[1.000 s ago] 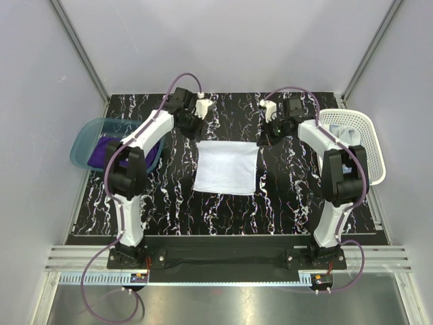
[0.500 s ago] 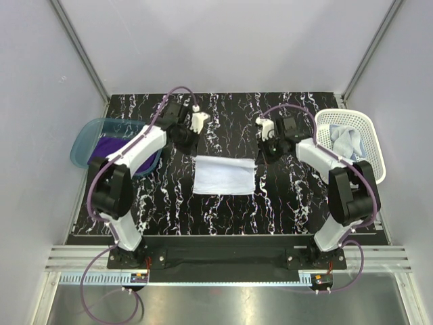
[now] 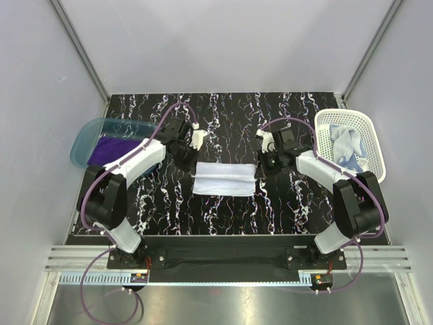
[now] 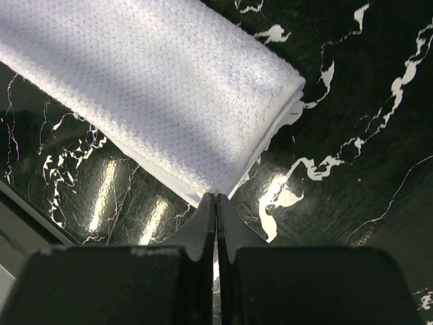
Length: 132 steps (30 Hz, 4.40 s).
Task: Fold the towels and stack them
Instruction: Fold the towel, then neatly place the folded towel into the bin
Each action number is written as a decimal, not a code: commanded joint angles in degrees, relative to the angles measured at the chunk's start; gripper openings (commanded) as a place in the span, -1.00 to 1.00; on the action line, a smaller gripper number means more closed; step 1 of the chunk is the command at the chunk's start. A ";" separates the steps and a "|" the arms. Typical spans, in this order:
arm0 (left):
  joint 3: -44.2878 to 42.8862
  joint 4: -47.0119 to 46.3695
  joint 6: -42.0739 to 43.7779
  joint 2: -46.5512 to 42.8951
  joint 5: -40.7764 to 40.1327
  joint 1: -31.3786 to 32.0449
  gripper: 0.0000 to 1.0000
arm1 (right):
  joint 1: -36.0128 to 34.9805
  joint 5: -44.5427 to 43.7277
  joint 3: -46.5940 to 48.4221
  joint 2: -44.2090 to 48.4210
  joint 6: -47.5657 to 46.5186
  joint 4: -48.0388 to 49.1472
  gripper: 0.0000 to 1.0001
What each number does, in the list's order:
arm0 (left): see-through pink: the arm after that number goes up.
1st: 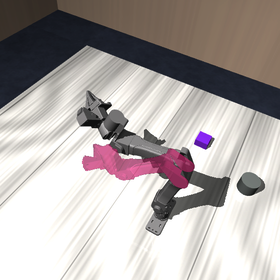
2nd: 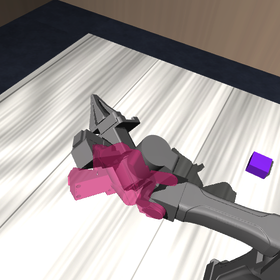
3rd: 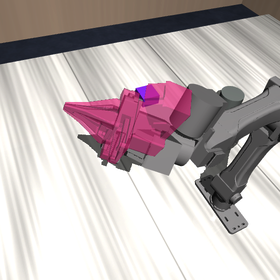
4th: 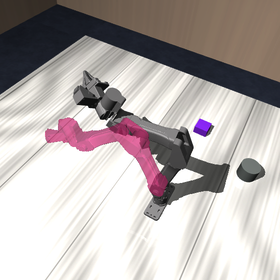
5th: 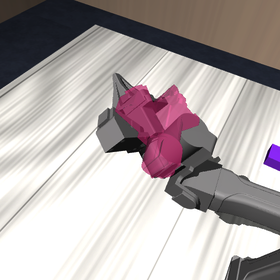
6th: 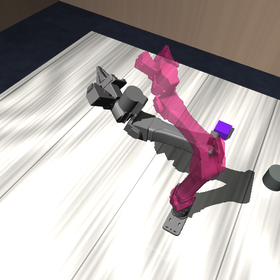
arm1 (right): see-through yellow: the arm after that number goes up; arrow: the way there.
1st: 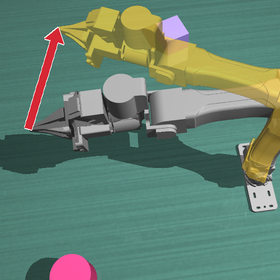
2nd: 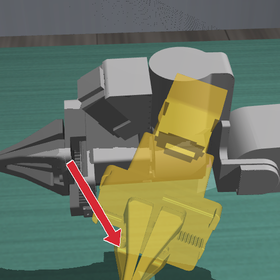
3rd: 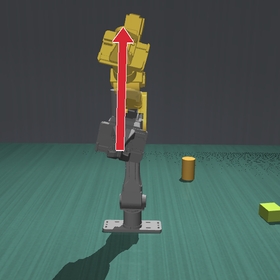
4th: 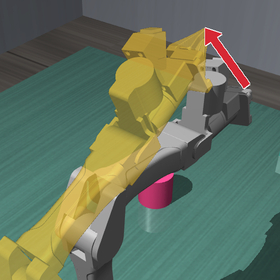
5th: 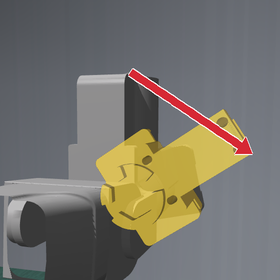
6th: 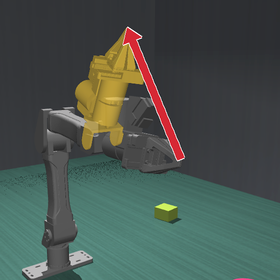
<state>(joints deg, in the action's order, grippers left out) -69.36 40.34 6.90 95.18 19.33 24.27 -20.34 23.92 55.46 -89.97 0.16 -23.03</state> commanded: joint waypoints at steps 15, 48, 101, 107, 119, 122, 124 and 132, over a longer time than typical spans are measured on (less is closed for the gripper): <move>6.70 -0.17 -4.69 -4.38 -1.84 4.20 -0.70 | -2.34 -4.41 -3.43 0.68 8.45 -3.77 -0.54; 0.72 2.12 -28.08 -0.16 -18.72 4.39 -0.04 | -2.87 -5.37 -6.51 3.48 22.07 0.44 -0.49; 10.84 -9.68 -30.64 3.18 -7.17 -2.03 -1.00 | -2.87 -5.03 -7.03 14.65 20.58 4.04 0.99; 2.14 2.72 -25.10 -2.89 -13.96 -5.81 -1.00 | -2.87 -6.96 -6.95 15.53 20.84 3.60 0.99; -17.10 17.84 -11.92 -3.52 -28.37 -18.11 -1.00 | -2.95 -7.40 -6.16 12.46 19.96 4.66 0.99; -21.60 19.60 -10.50 -1.32 -30.13 -21.10 -1.00 | -2.87 -7.40 -5.98 11.31 19.52 5.27 1.00; -24.06 20.31 -8.50 0.27 -33.55 -21.81 -1.00 | -2.87 -7.49 -5.80 10.26 19.17 5.62 0.99; -23.71 11.79 -1.53 1.94 -46.32 -23.30 -1.00 | -2.87 -8.10 -4.66 6.92 17.59 6.76 0.99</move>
<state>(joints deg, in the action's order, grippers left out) -92.23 57.32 1.63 97.69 -19.46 2.28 -22.83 17.26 48.34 -82.00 19.35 -18.90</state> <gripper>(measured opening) 0.025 0.994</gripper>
